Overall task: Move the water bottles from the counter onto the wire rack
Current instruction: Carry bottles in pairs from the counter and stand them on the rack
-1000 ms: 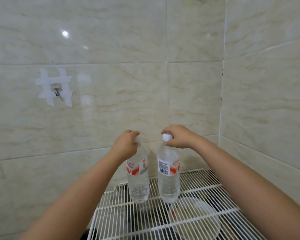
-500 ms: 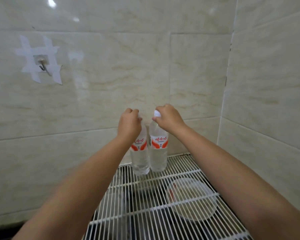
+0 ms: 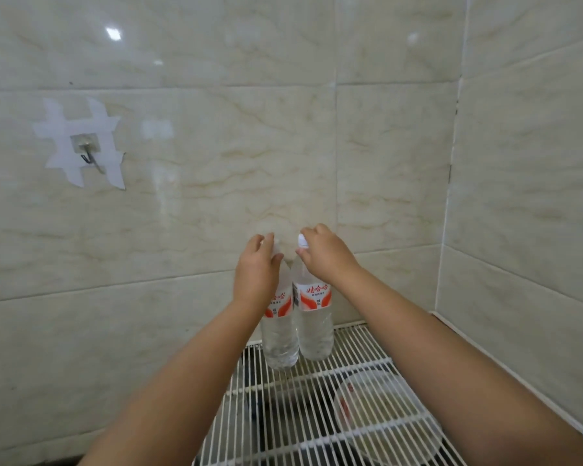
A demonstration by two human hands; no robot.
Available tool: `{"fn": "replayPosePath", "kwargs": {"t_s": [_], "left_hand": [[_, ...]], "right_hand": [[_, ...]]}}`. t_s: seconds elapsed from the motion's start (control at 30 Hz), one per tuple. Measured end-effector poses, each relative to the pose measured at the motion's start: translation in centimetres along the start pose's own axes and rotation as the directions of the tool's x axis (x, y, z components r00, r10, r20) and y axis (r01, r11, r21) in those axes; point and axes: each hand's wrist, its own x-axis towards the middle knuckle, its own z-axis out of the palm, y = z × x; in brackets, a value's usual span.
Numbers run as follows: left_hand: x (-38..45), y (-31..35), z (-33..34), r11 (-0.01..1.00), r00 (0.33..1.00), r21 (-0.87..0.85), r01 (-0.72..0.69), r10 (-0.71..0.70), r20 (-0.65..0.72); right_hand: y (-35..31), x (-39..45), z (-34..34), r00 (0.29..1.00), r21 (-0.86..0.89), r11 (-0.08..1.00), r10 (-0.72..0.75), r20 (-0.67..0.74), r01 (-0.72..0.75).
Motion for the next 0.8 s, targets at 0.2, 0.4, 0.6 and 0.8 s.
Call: {"fn": "replayPosePath", "kwargs": {"t_s": [0.2,0.4,0.6,0.8], "left_hand": [[-2.3,-0.5,-1.9,0.962,0.996,0.262,0.073,-0.086,0.038],[-9.5,-7.2,-8.8,0.806,0.951,0.536,0.251,-0.309,0.019],[-20.8,-14.2,-17.5,0.650,0.876,0.658,0.380,-0.482,-0.030],[-32.9,-20.6,-27.0,0.561,0.828,0.673,0.482,-0.543,-0.141]], "right_hand": [[-0.3,-2.2,0.5,0.965,-0.149,0.985,-0.119,-0.234,0.086],[-8.6,-5.2,2.1,0.921,-0.099,0.951,-0.308,-0.238,0.293],[-22.8,-11.3,6.0,0.890,0.115,0.887,-0.455,0.038,0.448],[-37.5,-19.8,10.4,0.836,0.252,0.832,-0.534,0.126,0.494]]}}
